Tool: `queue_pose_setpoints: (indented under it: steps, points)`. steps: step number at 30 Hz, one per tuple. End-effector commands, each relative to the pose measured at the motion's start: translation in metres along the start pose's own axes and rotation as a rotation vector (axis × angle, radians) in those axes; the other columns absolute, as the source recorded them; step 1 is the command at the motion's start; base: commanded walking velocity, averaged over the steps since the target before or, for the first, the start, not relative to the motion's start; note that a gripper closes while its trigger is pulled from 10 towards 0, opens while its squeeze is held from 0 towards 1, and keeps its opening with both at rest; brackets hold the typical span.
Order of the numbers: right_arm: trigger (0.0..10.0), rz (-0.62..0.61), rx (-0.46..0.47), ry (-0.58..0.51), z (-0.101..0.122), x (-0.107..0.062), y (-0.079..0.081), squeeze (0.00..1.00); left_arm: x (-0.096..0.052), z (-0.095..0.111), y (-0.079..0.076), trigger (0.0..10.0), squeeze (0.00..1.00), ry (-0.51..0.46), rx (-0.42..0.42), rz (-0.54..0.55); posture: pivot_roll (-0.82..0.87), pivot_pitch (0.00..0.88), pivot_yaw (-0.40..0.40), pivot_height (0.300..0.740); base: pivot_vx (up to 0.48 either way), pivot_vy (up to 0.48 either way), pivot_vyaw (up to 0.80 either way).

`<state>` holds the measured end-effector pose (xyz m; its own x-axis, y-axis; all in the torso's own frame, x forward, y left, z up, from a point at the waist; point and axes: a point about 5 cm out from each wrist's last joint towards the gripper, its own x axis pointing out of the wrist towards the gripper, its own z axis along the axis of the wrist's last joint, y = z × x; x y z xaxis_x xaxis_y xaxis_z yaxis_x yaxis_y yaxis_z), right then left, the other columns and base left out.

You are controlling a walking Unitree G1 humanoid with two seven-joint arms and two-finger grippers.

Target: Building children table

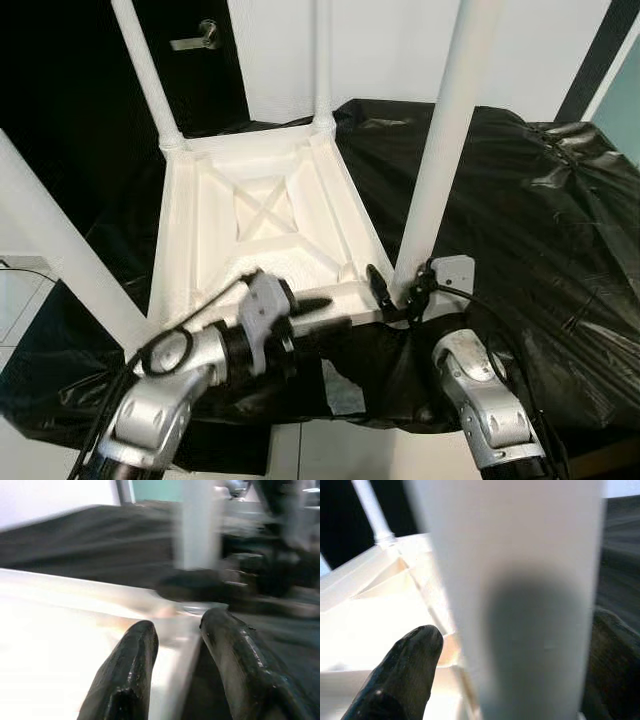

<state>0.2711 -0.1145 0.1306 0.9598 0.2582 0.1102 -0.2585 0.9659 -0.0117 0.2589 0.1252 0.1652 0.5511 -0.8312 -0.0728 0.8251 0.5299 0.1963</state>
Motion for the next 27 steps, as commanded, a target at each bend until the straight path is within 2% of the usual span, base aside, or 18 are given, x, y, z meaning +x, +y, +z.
queue_pose_setpoints:
  steps: [1,2,3,5,6,8,9,10,14,16,17,19,20,22,23,25,27]
  points:
    - [10.0,-0.008,-0.002,-0.019,0.004,0.002,-0.001,0.00,-0.006,-0.005,0.020,10.0,0.00,0.045,0.023,0.193,-0.04,0.000,0.014,0.740,0.000,0.000,0.00]
    - [10.0,-0.015,-0.003,-0.031,0.007,0.006,-0.005,0.00,-0.010,-0.007,0.034,10.0,0.00,0.084,0.049,0.269,-0.04,0.000,0.015,0.740,0.000,0.000,0.00]
    - [10.0,-0.015,-0.003,-0.031,0.007,0.006,-0.005,0.00,-0.010,-0.007,0.034,10.0,0.00,0.084,0.049,0.269,-0.04,0.000,0.015,0.740,0.000,0.000,0.00]
    - [10.0,-0.024,-0.006,-0.043,0.010,0.011,-0.009,0.00,-0.015,-0.007,0.049,10.0,0.00,0.112,0.073,0.368,-0.04,0.000,0.014,0.740,0.000,0.000,0.00]
    - [10.0,-0.024,-0.006,-0.043,0.010,0.011,-0.009,0.00,-0.015,-0.007,0.049,10.0,0.00,0.112,0.073,0.368,-0.04,0.000,0.014,0.740,0.000,0.000,0.00]
    - [10.0,-0.041,-0.021,-0.059,0.014,0.016,-0.014,0.00,-0.020,-0.007,0.063,10.0,0.00,0.139,0.087,0.451,-0.03,0.000,0.016,0.740,0.000,0.000,0.00]
    - [10.0,-0.041,-0.021,-0.059,0.014,0.016,-0.014,0.00,-0.020,-0.007,0.063,10.0,0.00,0.139,0.087,0.451,-0.03,0.000,0.016,0.740,0.000,0.000,0.00]
    - [10.0,-0.073,-0.039,-0.063,0.016,0.019,-0.021,0.00,-0.023,-0.007,0.068,10.0,0.00,0.154,0.102,0.476,-0.03,0.000,0.017,0.740,0.000,0.000,0.00]
    - [10.0,-0.086,-0.046,-0.062,0.016,0.019,-0.023,0.00,-0.023,-0.008,0.069,10.0,0.00,0.158,0.109,0.480,-0.03,0.000,0.017,0.740,0.000,0.000,0.00]
    - [10.0,-0.173,-0.079,-0.048,0.013,0.018,-0.035,0.00,-0.024,-0.009,0.072,10.0,0.00,0.169,0.127,0.495,-0.03,0.000,0.017,0.740,0.000,0.000,0.00]
    - [10.0,-0.173,-0.079,-0.048,0.013,0.018,-0.035,0.00,-0.024,-0.009,0.072,10.0,0.00,0.169,0.127,0.495,-0.03,0.000,0.017,0.740,0.000,0.000,0.00]
    - [10.0,-0.287,-0.100,-0.021,0.008,0.013,-0.050,0.00,-0.022,-0.012,0.071,10.0,0.00,0.195,0.158,0.471,-0.03,0.000,0.018,0.740,0.000,0.000,0.00]
    - [10.0,-0.287,-0.100,-0.021,0.008,0.013,-0.050,0.00,-0.022,-0.012,0.071,10.0,0.00,0.195,0.158,0.471,-0.03,0.000,0.018,0.740,0.000,0.000,0.00]
    - [10.0,-0.383,-0.123,0.006,0.004,0.007,-0.060,0.00,-0.017,-0.015,0.072,10.0,0.00,0.212,0.189,0.440,-0.04,0.000,0.024,0.740,0.000,0.000,0.00]
    - [10.0,-0.383,-0.123,0.006,0.004,0.007,-0.060,0.00,-0.017,-0.015,0.072,10.0,0.00,0.212,0.189,0.440,-0.04,0.000,0.024,0.740,0.000,0.000,0.00]
    - [10.0,-0.495,-0.154,0.060,-0.003,0.001,-0.071,0.00,-0.008,-0.011,0.076,10.0,0.00,0.199,0.199,0.432,-0.05,0.000,0.035,0.740,0.000,0.000,0.00]
    - [10.0,-0.554,-0.167,0.088,-0.008,-0.002,-0.076,0.00,0.000,-0.006,0.078,10.0,0.00,0.179,0.206,0.428,-0.05,0.000,0.043,0.740,0.000,0.000,0.00]
